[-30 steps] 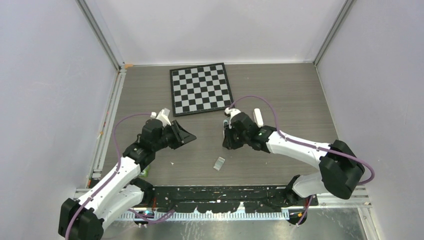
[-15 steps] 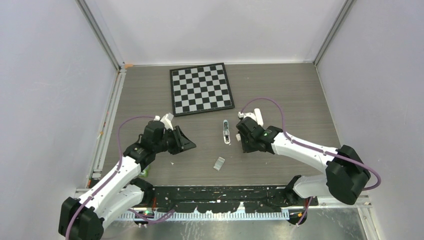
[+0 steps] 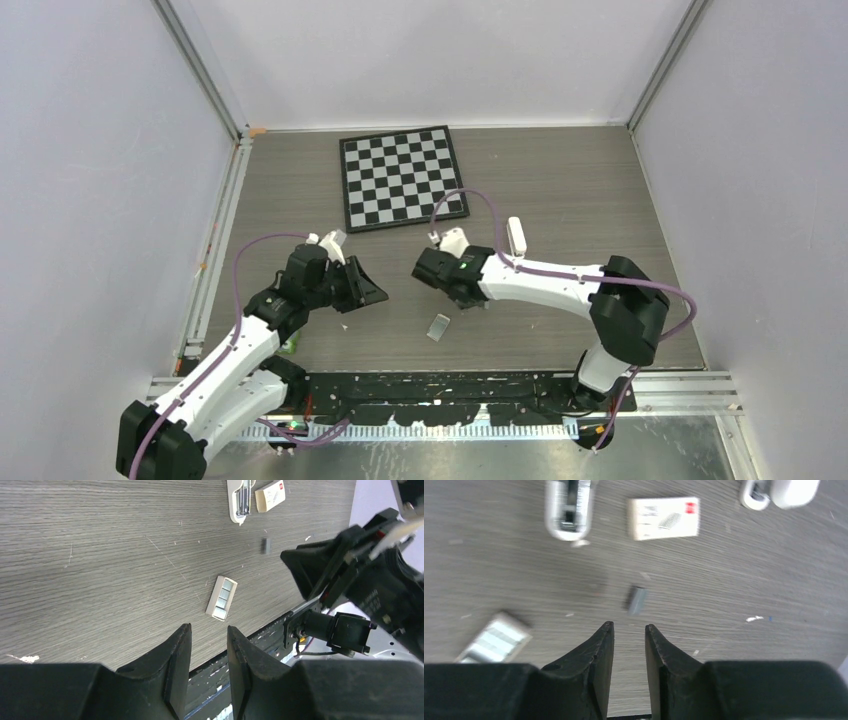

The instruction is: Load the staples into the stapler

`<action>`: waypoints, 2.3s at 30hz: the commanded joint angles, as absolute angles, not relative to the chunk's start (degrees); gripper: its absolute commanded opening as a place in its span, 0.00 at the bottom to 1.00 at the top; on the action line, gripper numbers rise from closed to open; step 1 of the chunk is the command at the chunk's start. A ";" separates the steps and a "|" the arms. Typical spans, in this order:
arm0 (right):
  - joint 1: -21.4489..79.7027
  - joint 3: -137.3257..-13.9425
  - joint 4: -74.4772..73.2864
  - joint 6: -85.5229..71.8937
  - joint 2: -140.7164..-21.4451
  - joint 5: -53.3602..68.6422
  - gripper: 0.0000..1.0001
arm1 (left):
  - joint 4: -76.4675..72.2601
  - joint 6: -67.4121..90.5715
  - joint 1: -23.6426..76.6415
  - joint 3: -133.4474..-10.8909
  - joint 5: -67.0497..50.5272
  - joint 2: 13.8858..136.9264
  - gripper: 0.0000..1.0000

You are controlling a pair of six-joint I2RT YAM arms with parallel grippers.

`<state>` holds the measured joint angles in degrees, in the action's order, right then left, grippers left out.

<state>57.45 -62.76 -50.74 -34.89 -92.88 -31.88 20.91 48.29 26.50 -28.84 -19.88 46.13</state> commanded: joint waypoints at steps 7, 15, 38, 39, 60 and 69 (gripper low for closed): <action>59.17 -62.74 -47.96 -37.79 -90.10 -31.95 0.35 | 21.40 46.67 26.19 -30.05 -19.00 44.52 0.34; 52.66 -51.54 -34.11 -37.22 -82.91 -21.71 0.34 | 20.71 46.98 26.19 -29.82 -20.35 44.61 0.34; 50.88 -44.05 -28.21 -40.07 -84.67 -18.90 0.31 | 19.38 47.55 26.19 -28.91 -20.39 45.36 0.34; 50.84 -44.03 -28.30 -40.13 -84.90 -18.90 0.31 | 19.28 47.63 26.19 -28.91 -20.39 45.43 0.34; 50.14 -43.08 -17.68 -32.45 -73.28 -7.33 0.21 | 4.14 50.63 26.04 -29.39 -26.72 48.34 0.45; 48.94 -42.89 -8.41 -30.46 -63.29 8.07 0.20 | -34.06 67.16 25.15 -23.34 -37.18 58.30 0.55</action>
